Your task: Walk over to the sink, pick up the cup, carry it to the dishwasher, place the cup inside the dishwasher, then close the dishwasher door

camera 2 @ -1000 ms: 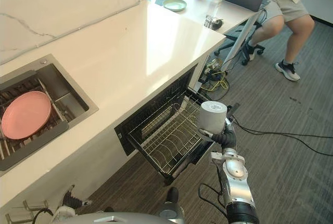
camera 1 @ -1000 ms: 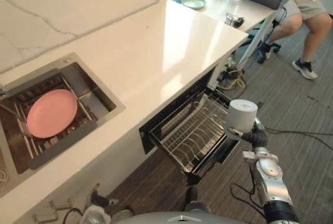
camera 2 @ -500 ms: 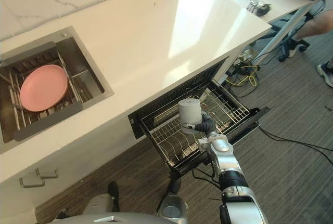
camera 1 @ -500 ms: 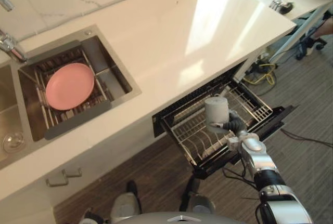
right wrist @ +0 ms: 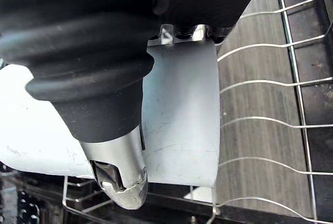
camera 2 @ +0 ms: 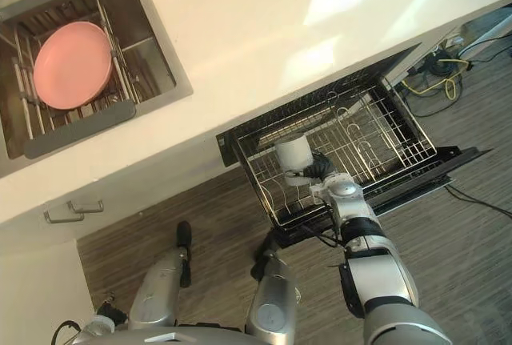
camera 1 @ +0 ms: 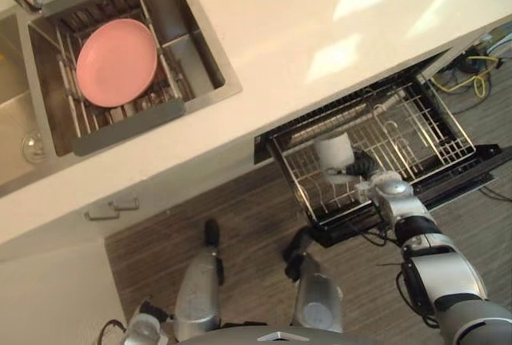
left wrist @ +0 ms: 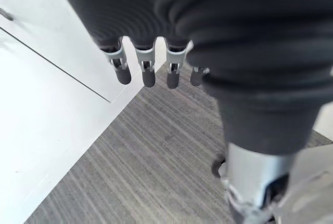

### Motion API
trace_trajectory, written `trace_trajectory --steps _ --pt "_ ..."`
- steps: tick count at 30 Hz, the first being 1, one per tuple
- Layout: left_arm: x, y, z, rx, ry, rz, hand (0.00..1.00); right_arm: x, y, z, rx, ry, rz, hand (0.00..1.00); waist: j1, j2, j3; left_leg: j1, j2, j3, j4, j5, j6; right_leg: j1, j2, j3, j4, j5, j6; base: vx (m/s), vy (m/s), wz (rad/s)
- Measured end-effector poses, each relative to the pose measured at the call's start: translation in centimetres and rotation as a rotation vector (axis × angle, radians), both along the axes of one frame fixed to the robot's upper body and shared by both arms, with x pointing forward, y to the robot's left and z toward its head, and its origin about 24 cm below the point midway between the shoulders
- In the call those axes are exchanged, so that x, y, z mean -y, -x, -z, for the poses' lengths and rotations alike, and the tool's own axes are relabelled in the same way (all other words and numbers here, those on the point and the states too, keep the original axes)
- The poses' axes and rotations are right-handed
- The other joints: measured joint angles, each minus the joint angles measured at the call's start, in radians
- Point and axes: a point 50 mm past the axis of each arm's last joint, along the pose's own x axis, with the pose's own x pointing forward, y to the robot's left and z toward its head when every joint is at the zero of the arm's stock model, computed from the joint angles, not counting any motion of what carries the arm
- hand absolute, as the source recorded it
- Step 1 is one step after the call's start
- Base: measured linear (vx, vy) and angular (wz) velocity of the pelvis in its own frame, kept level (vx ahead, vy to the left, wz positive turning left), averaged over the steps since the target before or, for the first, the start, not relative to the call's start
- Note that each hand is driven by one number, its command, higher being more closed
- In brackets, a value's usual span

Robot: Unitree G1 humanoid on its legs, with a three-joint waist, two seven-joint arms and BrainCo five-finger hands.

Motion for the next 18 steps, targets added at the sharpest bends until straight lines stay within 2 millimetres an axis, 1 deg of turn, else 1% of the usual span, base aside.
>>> trace_trajectory --steps 2,3,4,5,6,10,14,18 --pt "0.0 -0.6 -0.1 0.010 -0.005 0.018 0.00 -0.3 -0.4 -0.2 -0.013 0.015 -0.014 1.00 0.005 0.009 0.007 -0.012 0.000 0.000 -0.006 0.009 0.001 -0.016 -0.004 0.001 0.016 -0.007 -0.002 -0.06 -0.031 0.13" --pt "0.1 -1.1 -0.2 0.021 -0.004 0.022 0.00 -0.5 -0.7 -0.5 -0.009 0.021 -0.025 0.00 0.009 0.017 0.019 -0.011 0.000 0.001 -0.014 0.013 0.006 -0.017 -0.008 0.001 0.028 -0.014 0.001 -0.07 -0.030 0.19" --pt "0.1 -1.4 -0.3 0.030 -0.005 0.025 0.00 -0.8 -1.0 -0.9 -0.006 0.031 -0.040 0.00 0.007 0.025 0.024 -0.009 -0.003 0.002 -0.034 0.023 0.014 -0.021 -0.012 0.001 0.036 -0.020 0.004 -0.06 -0.029 0.22" --pt "0.1 -1.5 -0.4 0.034 -0.006 0.026 0.00 -0.9 -1.2 -1.1 -0.003 0.037 -0.047 0.00 0.006 0.027 0.025 -0.009 -0.003 0.003 -0.041 0.032 0.013 -0.026 -0.013 0.003 0.041 -0.023 0.005 -0.03 -0.025 0.19" --pt "0.0 -1.8 -0.5 0.049 -0.012 0.027 0.00 -1.1 -1.7 -1.7 0.007 0.043 -0.052 0.00 0.011 0.028 0.026 -0.011 -0.008 0.005 -0.064 0.048 0.015 -0.050 -0.016 0.019 0.058 -0.029 0.005 -0.02 -0.028 0.11" --pt "0.0 -2.4 -0.7 0.075 -0.014 0.032 0.00 -1.4 -2.6 -3.2 0.050 0.051 -0.044 0.00 0.018 0.030 0.029 -0.010 -0.013 0.004 -0.091 0.081 0.006 -0.073 -0.029 0.027 0.093 -0.033 0.005 0.02 -0.034 0.12" --pt "-0.1 -2.3 -0.6 0.084 -0.025 0.029 0.00 -1.5 -3.4 -4.9 0.134 0.008 0.016 0.00 0.017 0.030 0.029 -0.007 -0.015 0.007 -0.094 0.084 0.007 -0.080 -0.030 0.051 0.105 -0.040 0.007 -0.02 -0.025 0.02" --pt "0.0 -2.4 -0.6 0.100 -0.030 0.029 0.00 -1.1 -3.4 -5.2 0.175 -0.017 0.074 0.00 0.012 0.030 0.029 0.013 -0.013 0.032 -0.115 0.092 0.017 -0.076 -0.031 0.059 0.108 -0.041 0.007 -0.04 -0.025 -0.04"
